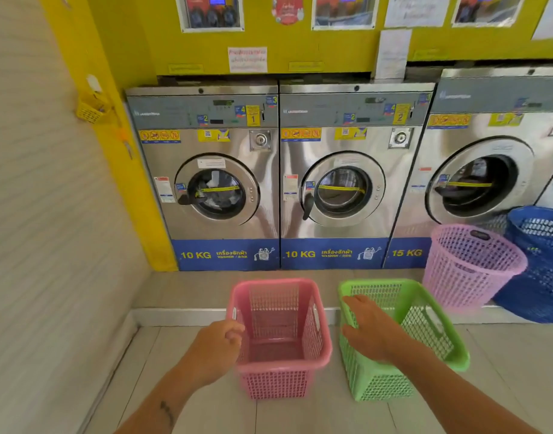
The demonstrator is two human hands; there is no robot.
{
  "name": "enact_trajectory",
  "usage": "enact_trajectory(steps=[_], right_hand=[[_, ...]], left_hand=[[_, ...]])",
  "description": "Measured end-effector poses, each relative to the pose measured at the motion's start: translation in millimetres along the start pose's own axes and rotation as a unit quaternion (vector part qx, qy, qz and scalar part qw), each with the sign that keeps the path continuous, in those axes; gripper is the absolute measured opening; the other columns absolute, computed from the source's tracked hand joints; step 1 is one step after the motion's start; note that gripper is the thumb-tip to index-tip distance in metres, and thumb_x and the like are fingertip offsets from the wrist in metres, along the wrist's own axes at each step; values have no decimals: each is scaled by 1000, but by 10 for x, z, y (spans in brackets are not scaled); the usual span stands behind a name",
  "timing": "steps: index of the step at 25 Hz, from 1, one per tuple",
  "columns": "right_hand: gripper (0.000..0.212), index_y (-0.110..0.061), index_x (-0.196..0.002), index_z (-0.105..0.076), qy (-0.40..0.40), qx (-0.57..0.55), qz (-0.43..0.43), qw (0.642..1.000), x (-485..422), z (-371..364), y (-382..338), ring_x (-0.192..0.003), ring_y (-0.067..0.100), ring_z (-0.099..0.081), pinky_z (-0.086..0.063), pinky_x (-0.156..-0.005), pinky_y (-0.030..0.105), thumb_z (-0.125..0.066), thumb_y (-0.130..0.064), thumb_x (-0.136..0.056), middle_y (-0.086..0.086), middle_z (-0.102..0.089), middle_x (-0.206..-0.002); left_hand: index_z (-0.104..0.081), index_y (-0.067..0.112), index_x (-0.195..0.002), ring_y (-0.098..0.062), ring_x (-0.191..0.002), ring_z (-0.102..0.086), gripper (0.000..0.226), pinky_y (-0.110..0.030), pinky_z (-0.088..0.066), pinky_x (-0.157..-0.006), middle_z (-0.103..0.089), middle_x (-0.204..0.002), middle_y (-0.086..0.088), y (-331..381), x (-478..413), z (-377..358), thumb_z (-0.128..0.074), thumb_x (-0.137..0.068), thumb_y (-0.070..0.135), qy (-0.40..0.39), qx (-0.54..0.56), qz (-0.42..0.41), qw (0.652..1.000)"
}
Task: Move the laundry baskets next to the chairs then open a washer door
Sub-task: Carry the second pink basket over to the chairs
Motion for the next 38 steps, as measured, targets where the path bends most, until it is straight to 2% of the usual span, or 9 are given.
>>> enact_trajectory(steps=[6, 12, 17, 20, 26, 30, 32, 34, 38], right_hand=[[39, -16, -117, -55, -36, 26, -7, 999, -1461, -123, 132, -109, 34, -56, -45, -93, 39, -45, -22, -80, 13, -58, -112], [52, -6, -140, -40, -101, 57, -58, 992, -2498, -857, 483, -133, 29, -39, -33, -109, 38, -52, -9, -89, 12, -46, -139], [50, -11, -124, -45, -119, 45, -114, 985, -3363, -1753, 1165, -110, 33, -53, -44, -95, 44, -55, -14, -74, 10, -51, -120], [64, -12, -130, -36, -118, 50, -132, 983, -3722, -2409, 1579, -113, 34, -50, -45, -98, 51, -53, -10, -69, 7, -46, -123], [89, -19, -153, 0, -52, 72, -140, 986, -4038, -3206, 2264, -148, 33, -11, -13, -113, 41, -51, -9, -82, 9, -3, -163], [96, -18, -153, 9, -53, 65, -110, 990, -4142, -3363, 2419, -146, 36, -16, -34, -108, 43, -51, -1, -81, 4, 11, -163], [103, -19, -153, 10, -58, 59, -117, 990, -4232, -3329, 2397, -139, 38, -33, -54, -86, 39, -52, 8, -75, 1, 12, -163], [103, -17, -153, 8, -63, 66, -109, 990, -4335, -3253, 2326, -135, 37, -39, -52, -74, 33, -52, 9, -73, 1, 10, -163], [99, -14, -154, 6, -74, 85, -72, 991, -4475, -2916, 1950, -144, 35, -25, -45, -100, 39, -52, 8, -76, 5, 7, -164]], left_hand=[[-61, 28, -123, -8, -107, -55, 32, -20, -43, -82, -58, -123, 9, -372, -1323, -131, -55, -92, 23, 3, 13, 39, 999], [-51, 26, -134, -19, -124, -51, 52, -41, -45, -103, -51, -137, 2, -1125, -2645, -528, -59, -82, 26, -15, -19, 79, 997], [-50, 19, -127, -27, -113, -55, 52, -46, -50, -94, -53, -128, -4, -1774, -3594, -1101, -56, -76, 25, -48, -91, 64, 993], [-42, 22, -122, -24, -105, -57, 53, -45, -55, -84, -53, -120, 1, -2128, -3990, -1524, -59, -72, 22, -43, -121, 71, 989], [-7, 18, -152, -31, -141, -26, 94, -48, -40, -106, -14, -160, -7, -2796, -4217, -2203, -68, -81, 19, 4, -182, 92, 979], [1, 19, -155, -31, -140, -27, 102, -41, -47, -97, -4, -163, -5, -2952, -4258, -2371, -70, -81, 11, 19, -139, 87, 986], [1, 20, -155, -30, -142, -27, 102, -39, -46, -97, -3, -163, -4, -2967, -4304, -2359, -69, -81, 9, 27, -133, 82, 987], [-1, 20, -155, -30, -141, -29, 99, -41, -48, -96, -6, -163, -4, -2947, -4333, -2281, -67, -82, 10, 35, -135, 87, 986], [0, 25, -154, -30, -130, -45, 102, -45, -58, -83, -10, -163, -1, -2865, -4278, -1865, -69, -80, 11, 35, -144, 117, 982]])
Point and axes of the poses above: each hand's wrist, its own x-axis away from the middle knuckle, its own z-axis out of the back of the hand, y = z × x, the point moved 7 cm from there along -x, towards the middle knuckle
